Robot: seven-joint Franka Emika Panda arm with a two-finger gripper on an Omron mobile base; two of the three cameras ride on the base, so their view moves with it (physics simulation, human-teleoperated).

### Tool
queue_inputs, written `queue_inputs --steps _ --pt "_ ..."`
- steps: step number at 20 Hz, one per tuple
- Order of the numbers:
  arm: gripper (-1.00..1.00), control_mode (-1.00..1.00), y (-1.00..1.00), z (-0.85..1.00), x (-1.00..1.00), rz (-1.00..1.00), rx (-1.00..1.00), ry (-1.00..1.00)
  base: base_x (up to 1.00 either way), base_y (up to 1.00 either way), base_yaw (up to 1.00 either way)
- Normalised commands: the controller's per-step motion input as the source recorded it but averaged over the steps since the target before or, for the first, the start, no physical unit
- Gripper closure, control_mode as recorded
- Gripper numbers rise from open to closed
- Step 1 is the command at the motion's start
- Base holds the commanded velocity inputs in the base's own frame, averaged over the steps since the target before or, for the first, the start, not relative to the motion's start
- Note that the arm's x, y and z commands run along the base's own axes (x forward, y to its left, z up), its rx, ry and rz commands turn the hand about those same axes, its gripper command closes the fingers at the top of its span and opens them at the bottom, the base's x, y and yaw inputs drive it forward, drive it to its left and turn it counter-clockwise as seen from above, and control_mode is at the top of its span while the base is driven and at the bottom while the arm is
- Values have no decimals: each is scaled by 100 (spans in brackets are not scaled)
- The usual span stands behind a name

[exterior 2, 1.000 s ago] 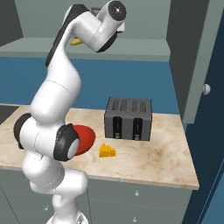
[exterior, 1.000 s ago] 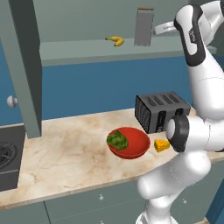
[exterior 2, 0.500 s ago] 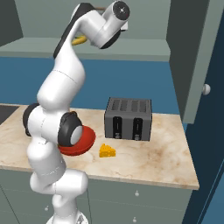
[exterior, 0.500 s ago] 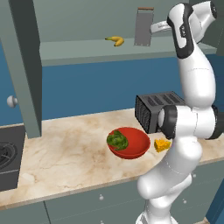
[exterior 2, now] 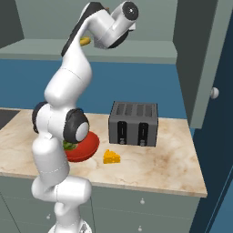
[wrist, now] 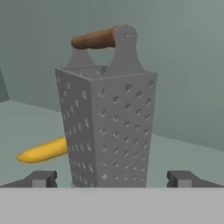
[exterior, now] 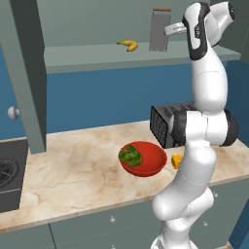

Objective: Pick the cheese from the fridge and the cheese grater from the cabinet and place them next to the salad bowl.

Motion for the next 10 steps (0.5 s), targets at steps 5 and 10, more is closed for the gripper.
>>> queue_inputs --steps 5,10 --pt "-100 -100 -2 0 31 6 0 0 0 0 0" --pt "-100 -100 0 0 18 5 0 1 0 0 0"
